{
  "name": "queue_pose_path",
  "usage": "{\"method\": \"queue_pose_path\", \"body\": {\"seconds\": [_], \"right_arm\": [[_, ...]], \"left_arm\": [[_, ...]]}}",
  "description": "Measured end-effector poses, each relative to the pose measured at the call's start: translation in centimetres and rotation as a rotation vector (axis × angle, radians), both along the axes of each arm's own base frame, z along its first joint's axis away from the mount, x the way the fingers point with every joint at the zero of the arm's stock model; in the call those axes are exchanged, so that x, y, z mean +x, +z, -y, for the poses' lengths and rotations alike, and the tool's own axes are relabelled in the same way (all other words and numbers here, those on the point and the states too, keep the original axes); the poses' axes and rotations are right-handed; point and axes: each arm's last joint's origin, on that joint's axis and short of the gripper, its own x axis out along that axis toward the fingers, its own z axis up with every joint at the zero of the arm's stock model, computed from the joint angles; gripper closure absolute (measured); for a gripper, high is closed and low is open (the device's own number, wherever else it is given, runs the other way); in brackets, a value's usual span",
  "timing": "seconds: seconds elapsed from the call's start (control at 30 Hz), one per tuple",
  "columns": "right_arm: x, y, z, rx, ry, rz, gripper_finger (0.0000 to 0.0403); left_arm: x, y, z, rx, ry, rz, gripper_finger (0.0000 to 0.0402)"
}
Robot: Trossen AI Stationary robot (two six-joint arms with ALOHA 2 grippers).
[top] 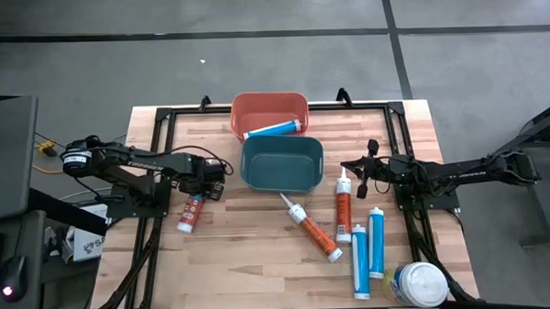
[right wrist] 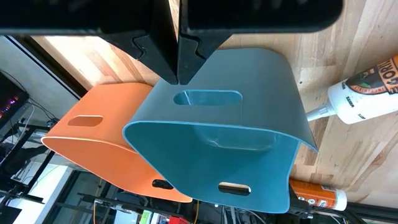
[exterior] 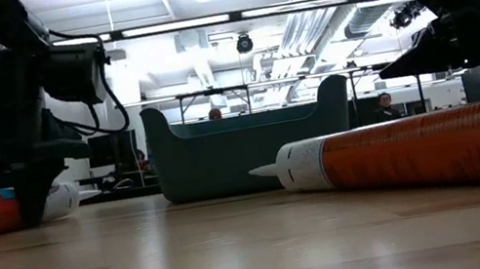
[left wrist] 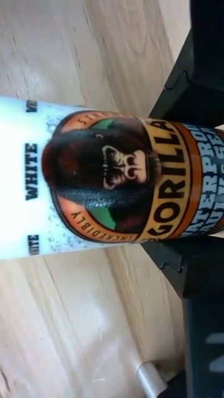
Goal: Pick & place silicon tubes, Sealant and Lysol wipes
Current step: Put the top left orange sealant into the blue bin
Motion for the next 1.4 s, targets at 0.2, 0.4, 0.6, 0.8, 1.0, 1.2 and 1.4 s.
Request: {"method": "queue_pose_path", "body": {"seconds": [0.2,0.4,0.6,0.8,1.0,1.2,1.4], "right_arm": [[0.0,0.0,0.0,0.0,0.0,0.0,0.0402],[0.0,0.0,0.0,0.0,0.0,0.0,0.0402],[0.0,0.0,0.0,0.0,0.0,0.0,0.0402],[0.0,0.0,0.0,0.0,0.0,0.0,0.0402],[0.0,0.0,0.0,0.0,0.0,0.0,0.0402],[0.0,0.0,0.0,0.0,0.0,0.0,0.0402],[0.0,0.0,0.0,0.0,0.0,0.0,0.0402]], "left_arm": [[-0.5,0.9,0.0,0.011,-0.001,0.031,0.0211],[-0.9,1.9,0.4,0.069,-0.037,0.078,0.0214],[-1.3,3.1,1.1,0.155,-0.132,0.147,0.0214],[-1.5,4.4,1.5,0.257,-0.166,0.26,0.0215],[-1.8,5.8,1.9,0.347,-0.205,0.377,0.0216],[-1.6,6.9,2.3,0.464,-0.288,0.491,0.0216],[-0.6,7.8,2.2,0.592,-0.378,0.564,0.0216]]}}
